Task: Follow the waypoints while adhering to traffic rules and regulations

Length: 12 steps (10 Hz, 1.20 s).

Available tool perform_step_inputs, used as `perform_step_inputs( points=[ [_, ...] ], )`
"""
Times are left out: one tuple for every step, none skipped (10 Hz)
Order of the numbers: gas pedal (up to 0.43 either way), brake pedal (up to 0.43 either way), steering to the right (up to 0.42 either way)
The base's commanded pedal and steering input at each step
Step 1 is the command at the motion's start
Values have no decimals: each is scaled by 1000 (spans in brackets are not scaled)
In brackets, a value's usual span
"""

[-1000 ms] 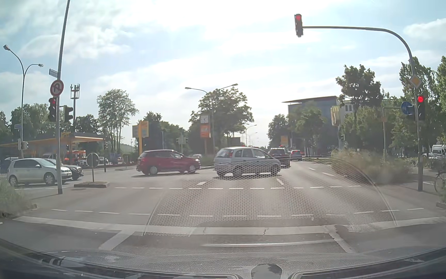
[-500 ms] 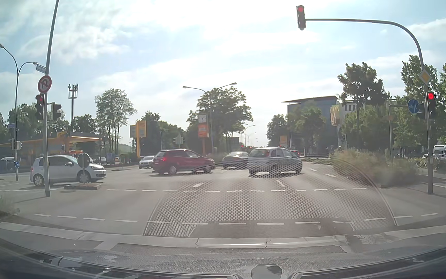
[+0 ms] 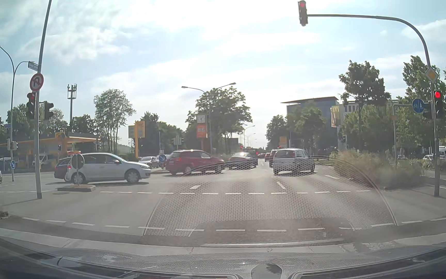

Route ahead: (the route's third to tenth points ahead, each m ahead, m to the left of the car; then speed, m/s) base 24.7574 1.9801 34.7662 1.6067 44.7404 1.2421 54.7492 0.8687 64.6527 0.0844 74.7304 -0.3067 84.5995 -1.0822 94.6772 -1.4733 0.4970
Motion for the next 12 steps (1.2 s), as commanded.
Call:
perform_step_inputs(
  points=[
    [0,220,-6],
    [0,220,-10],
    [0,220,-10],
    [0,220,-10],
    [0,220,-10],
    [0,220,-10],
    [0,213,-10],
    [0,213,-10],
    [0,213,-10],
    [0,213,-10],
    [0,213,-10],
    [0,220,-10]
  ],
)
